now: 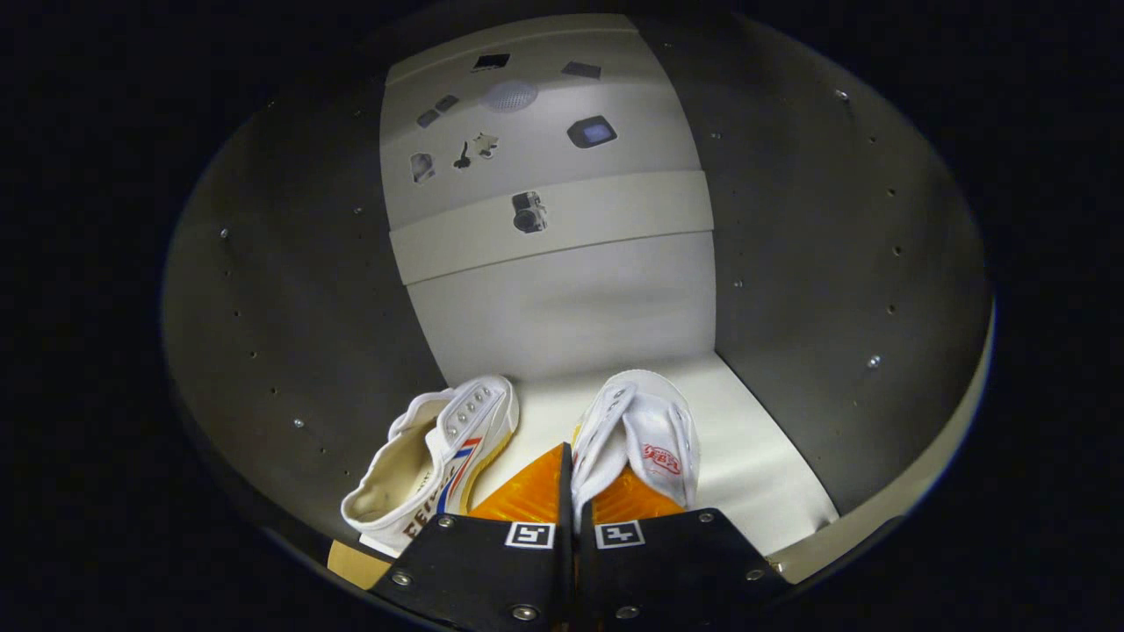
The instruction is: Open the shoe cabinet door, grab the shoes and put them into the shoe cabinet, then close the shoe cabinet door.
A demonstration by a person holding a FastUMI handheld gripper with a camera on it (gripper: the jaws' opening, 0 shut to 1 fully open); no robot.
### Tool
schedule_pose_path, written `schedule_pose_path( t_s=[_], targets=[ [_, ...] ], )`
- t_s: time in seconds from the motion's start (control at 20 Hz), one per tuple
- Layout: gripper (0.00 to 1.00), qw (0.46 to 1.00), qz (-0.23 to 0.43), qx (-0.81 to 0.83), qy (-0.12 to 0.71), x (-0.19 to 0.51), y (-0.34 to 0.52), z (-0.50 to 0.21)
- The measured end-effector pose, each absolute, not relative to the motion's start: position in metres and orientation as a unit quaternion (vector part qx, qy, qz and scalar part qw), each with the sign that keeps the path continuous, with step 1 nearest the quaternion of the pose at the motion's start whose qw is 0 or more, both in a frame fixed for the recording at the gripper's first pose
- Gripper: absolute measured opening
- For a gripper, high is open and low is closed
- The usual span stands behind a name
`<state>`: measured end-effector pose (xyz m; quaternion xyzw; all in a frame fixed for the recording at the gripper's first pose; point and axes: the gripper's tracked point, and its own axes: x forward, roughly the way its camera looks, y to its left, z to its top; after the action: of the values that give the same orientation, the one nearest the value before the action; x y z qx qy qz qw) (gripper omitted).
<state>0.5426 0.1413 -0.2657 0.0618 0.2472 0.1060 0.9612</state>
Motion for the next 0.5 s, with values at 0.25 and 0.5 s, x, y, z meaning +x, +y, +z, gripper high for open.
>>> schedule_pose_path(
  t_s=[0.25,0.5],
  targets=[
    [0.03,0.957,0.122,0.049,0.257,0.582,0.156,-0.278],
    [0.08,0.959,0.117,0.014,0.259,0.594,0.163,-0.282]
  ],
)
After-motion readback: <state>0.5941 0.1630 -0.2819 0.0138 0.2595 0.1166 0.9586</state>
